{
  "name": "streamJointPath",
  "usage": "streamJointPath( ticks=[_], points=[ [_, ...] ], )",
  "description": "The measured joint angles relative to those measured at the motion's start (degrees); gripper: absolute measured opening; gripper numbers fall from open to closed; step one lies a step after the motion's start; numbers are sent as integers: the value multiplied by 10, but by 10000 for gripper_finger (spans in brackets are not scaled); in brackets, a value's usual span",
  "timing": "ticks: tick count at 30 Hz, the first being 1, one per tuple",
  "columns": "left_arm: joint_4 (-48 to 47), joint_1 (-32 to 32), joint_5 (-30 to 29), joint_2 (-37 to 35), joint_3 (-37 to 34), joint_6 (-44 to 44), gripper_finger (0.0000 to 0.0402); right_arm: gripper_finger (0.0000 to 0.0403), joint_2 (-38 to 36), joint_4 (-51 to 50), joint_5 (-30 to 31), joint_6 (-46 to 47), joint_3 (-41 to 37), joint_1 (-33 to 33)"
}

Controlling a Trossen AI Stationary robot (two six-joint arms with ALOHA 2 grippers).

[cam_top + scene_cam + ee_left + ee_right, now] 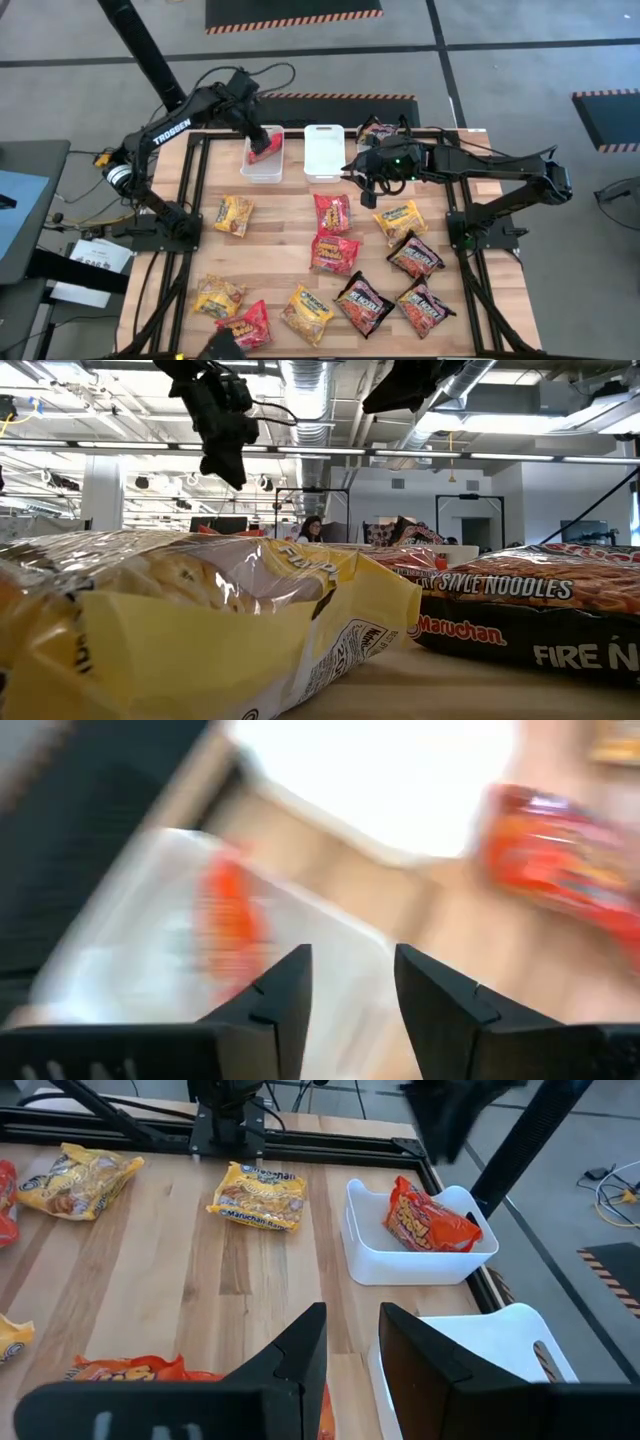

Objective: Sort Maruchan noodles
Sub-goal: Put the orange noodle pack into the left white bin

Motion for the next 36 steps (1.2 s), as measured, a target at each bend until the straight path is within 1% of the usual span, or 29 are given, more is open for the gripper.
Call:
streamJointPath(
  ticks=[4, 7, 9, 12, 15, 20, 24, 27, 33, 36],
  points=[
    [-9, -24, -4, 0, -45, -6, 130, 121, 0, 0, 0, 0, 0, 0],
    [-6, -30, -4, 0, -79, -6, 129, 121, 0, 0, 0, 0, 0, 0],
    [-1, -30, -11, 0, -96, -6, 129, 121, 0, 0, 0, 0, 0, 0],
    [23, -25, -35, 0, -119, -4, 129, 121, 0, 0, 0, 0, 0, -4],
    [42, -12, -41, 0, -139, 0, 129, 121, 0, 0, 1, 0, 0, -8],
    [46, 8, -77, 27, -143, 1, 129, 121, 0, 0, 1, 0, 0, -16],
    [62, 20, -87, 55, -143, 9, 129, 121, 0, 1, 1, 0, 0, -18],
    [79, 23, -119, 68, -143, 0, 129, 121, 0, 1, 2, 0, 0, -18],
    [125, 26, -185, 71, -143, 11, 129, 121, 0, 0, 1, 0, 0, -18],
    [147, 26, -196, 74, -142, 28, 126, 121, 0, 0, 1, 0, 0, -18]
  ],
)
